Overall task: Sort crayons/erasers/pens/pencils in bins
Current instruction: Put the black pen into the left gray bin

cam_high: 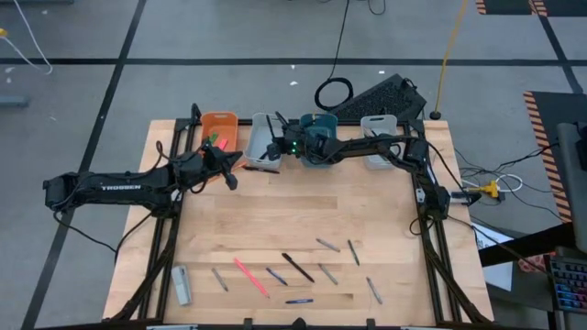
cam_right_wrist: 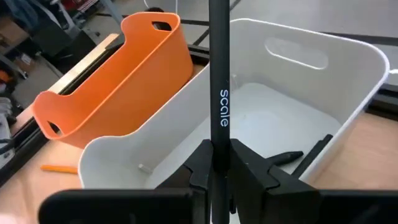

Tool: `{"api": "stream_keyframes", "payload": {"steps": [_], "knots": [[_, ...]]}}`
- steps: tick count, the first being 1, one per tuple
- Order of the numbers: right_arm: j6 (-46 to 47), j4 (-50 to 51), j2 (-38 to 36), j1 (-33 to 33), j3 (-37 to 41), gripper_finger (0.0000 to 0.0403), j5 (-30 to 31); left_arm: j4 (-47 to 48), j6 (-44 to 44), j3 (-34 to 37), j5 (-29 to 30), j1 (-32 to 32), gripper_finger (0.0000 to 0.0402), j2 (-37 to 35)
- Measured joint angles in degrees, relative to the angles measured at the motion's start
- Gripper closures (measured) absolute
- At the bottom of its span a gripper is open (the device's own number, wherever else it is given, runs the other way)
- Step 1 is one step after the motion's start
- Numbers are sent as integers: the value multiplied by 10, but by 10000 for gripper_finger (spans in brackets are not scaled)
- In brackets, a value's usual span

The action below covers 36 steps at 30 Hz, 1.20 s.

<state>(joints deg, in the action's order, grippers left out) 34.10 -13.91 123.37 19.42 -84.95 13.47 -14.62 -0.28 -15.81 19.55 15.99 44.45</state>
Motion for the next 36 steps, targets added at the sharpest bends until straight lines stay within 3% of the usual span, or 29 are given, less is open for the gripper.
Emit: {"api": "stream_keyframes", "payload": {"steps": [17,36], "knots": [[-48,-2,11,-1,-1,368,-17,-2,1,0,0,0,393,0],[-34,-22,12,0,0,340,-32,9,4,0,0,0,398,0]]}}
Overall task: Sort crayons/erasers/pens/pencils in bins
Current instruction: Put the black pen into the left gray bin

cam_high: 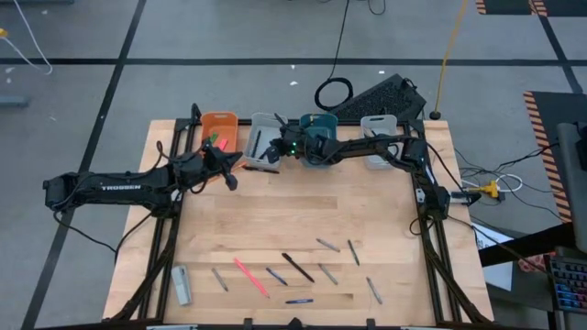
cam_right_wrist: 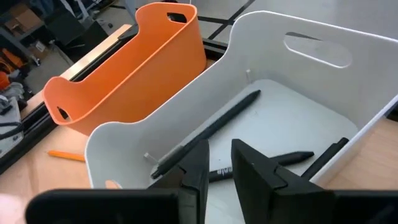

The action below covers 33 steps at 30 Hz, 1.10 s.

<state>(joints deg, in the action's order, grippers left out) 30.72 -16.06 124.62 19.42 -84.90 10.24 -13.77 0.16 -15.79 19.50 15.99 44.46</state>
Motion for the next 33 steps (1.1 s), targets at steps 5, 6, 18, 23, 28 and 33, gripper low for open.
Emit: {"api": "stream_keyframes", "payload": {"steps": [5,6,18,23,28,33], "knots": [[-42,-4,-3,-1,1,346,-2,6,-1,0,0,0,389,0],[-52,-3,-6,-1,1,350,-8,8,-1,0,0,0,389,0],[-167,229,-134,-8,1,401,46,43,-22,0,-3,-12,395,0],[-170,245,-123,11,1,402,55,36,-22,0,-2,-19,393,0],[-161,218,-84,23,1,402,29,33,-22,0,-7,-19,398,1],[-153,164,-60,31,0,402,-13,32,-21,0,-15,-19,392,2]]}}
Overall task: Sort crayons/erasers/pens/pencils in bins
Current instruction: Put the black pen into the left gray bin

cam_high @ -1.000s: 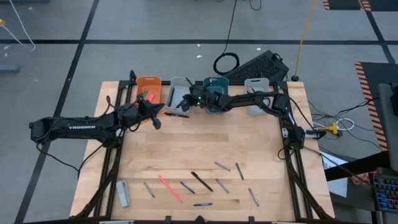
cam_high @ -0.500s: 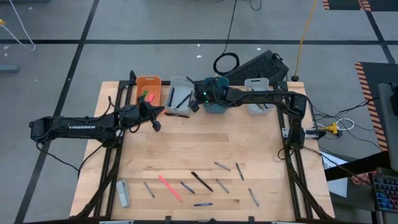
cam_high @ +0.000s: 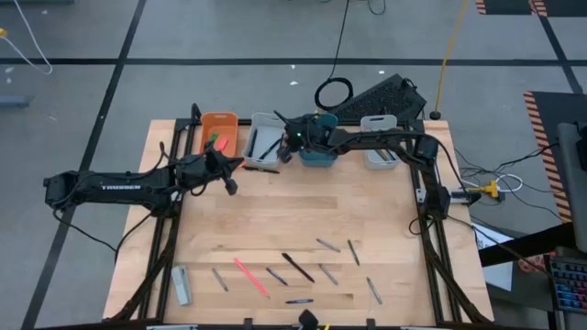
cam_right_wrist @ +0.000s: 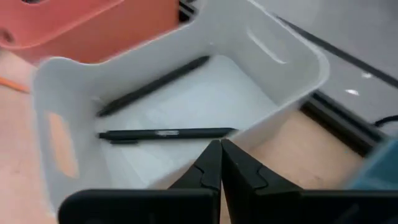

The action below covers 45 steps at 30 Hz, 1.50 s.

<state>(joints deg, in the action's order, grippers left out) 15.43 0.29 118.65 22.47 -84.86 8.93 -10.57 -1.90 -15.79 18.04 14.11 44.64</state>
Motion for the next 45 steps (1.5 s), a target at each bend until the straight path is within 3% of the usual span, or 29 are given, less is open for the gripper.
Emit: {"api": "stream_keyframes", "payload": {"steps": [12,19,23,33,39,45], "knots": [[-49,-29,2,8,0,403,-18,2,2,0,-9,0,395,0],[-150,42,-84,-10,20,403,-43,8,11,0,-106,-1,399,23],[-151,-17,-164,-21,129,403,-44,11,-5,-6,-127,-1,399,88],[-91,-325,-381,-26,457,403,-41,55,5,-120,-121,2,400,253],[-105,-361,-483,-26,554,403,-13,78,31,-193,-124,18,400,329],[-109,-361,-540,-26,600,403,-13,97,45,-250,-123,32,400,406]]}}
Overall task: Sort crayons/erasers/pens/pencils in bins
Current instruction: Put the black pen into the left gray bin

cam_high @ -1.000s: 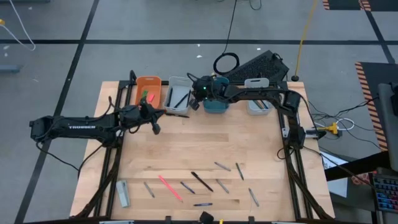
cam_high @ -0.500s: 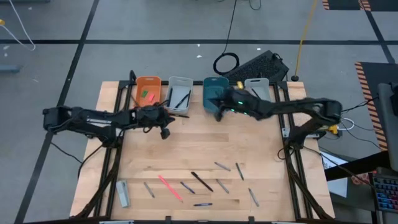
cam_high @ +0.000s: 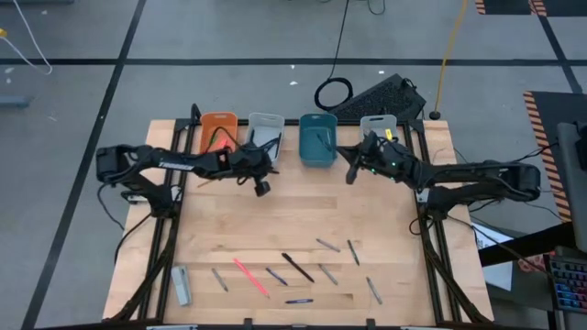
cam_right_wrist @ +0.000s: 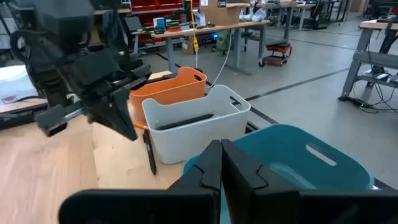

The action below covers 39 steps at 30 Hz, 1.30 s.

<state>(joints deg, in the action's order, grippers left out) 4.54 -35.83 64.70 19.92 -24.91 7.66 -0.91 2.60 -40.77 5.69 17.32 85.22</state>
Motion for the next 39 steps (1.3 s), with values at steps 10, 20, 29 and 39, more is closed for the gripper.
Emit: {"api": "stream_keyframes", "payload": {"steps": [10,20,29,39], "knots": [[-7,1,-19,0,28,403,0,-2,13,-48,20,29,401,52],[-14,-6,-18,0,29,403,0,-32,34,-68,18,39,401,74],[-22,-6,-18,0,29,403,0,49,61,-68,23,32,401,-7],[-24,-8,-18,-1,29,403,-2,134,67,-66,-1,6,401,-21]]}}
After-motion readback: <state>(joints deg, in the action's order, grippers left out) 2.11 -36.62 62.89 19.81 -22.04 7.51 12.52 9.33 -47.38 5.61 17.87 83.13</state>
